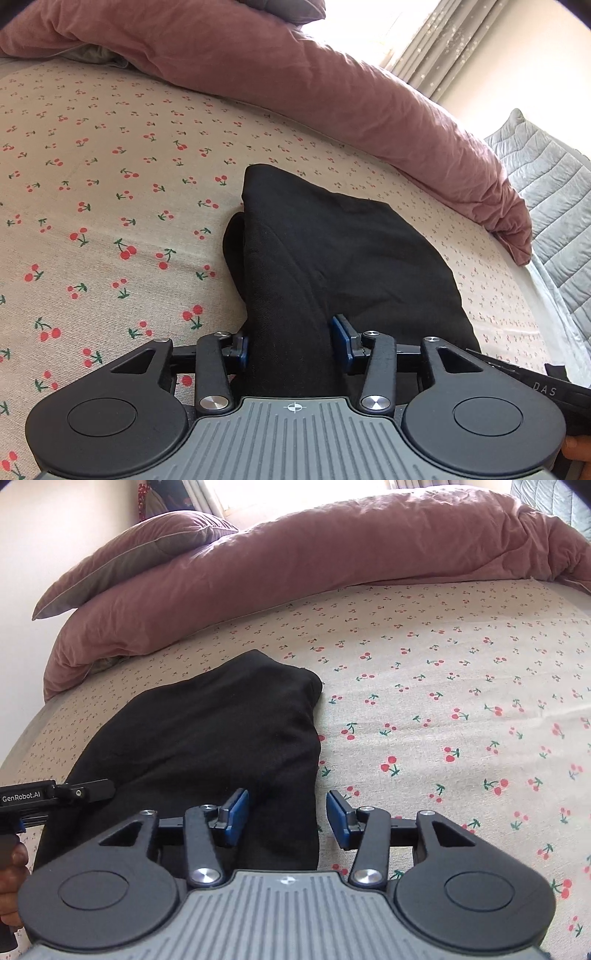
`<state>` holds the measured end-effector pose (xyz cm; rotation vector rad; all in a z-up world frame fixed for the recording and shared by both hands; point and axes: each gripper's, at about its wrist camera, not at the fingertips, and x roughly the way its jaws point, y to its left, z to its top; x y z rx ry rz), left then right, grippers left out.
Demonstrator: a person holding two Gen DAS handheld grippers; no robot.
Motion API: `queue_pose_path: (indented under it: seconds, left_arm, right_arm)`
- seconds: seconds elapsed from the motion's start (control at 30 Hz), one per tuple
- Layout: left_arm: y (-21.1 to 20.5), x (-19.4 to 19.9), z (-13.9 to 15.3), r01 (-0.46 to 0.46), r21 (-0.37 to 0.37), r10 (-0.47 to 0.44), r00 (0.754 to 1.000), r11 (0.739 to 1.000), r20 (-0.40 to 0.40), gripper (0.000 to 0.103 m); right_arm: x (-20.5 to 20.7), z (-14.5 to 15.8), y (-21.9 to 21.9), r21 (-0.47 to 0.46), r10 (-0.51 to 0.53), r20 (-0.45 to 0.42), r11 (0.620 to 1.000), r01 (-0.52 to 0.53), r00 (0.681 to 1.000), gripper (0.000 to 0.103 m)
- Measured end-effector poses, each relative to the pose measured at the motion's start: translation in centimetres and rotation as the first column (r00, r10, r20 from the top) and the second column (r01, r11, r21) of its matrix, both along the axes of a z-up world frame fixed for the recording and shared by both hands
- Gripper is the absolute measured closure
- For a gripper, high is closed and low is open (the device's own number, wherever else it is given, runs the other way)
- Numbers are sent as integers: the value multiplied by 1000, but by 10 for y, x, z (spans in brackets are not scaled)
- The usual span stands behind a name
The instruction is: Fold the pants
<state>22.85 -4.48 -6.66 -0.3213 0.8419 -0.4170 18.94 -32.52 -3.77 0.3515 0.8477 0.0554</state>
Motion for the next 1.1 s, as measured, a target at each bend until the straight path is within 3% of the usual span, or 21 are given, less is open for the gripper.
queue_pose_path:
  seconds: [0.27,0.33,0.43,0.57,0.63,0.7,0.77,0.8,0.83,0.87,1.03,1.1]
  left_arm:
    - [7,0,-3,-8,-24,8,1000,1000,-23,59]
    - [4,0,-3,-5,-2,5,1000,1000,-20,57]
    - [-1,-1,-3,0,25,0,1000,1000,-8,56]
    - [0,0,-4,1,26,-1,1000,1000,-11,55]
    - [1,1,-4,5,25,-5,1000,1000,-15,55]
    - [1,3,-4,11,23,-11,1000,1000,-19,55]
    - [0,4,-5,13,26,-13,1000,1000,-20,54]
    - [-2,5,-5,15,32,-14,1000,999,-18,53]
    - [-3,5,-4,15,37,-15,1000,999,-16,53]
    - [-4,4,-4,16,44,-15,1000,999,-13,53]
    - [-4,3,-4,30,43,-30,1000,999,-4,52]
    - [-3,4,-5,40,33,-40,999,999,-6,51]
  right_arm:
    - [-7,4,11,10,42,-4,999,-42,999,71]
    - [1,2,6,42,52,-9,998,-52,999,63]
    - [22,-5,-17,175,9,8,985,-11,1000,50]
    - [63,-21,-57,421,-70,-3,905,64,998,48]
    - [85,-26,-62,451,-50,6,891,42,999,48]
    - [102,-24,-57,411,-11,30,912,-3,999,48]
    - [109,-16,-49,323,-7,54,946,-11,999,56]
    - [110,-12,-46,288,-20,77,958,-3,997,68]
    - [107,-7,-44,243,-34,122,970,4,992,91]
    - [104,-3,-42,222,-21,158,975,-15,987,97]
    - [88,9,-30,70,-24,217,997,9,976,103]
    - [78,16,-33,22,-105,252,994,103,962,103]
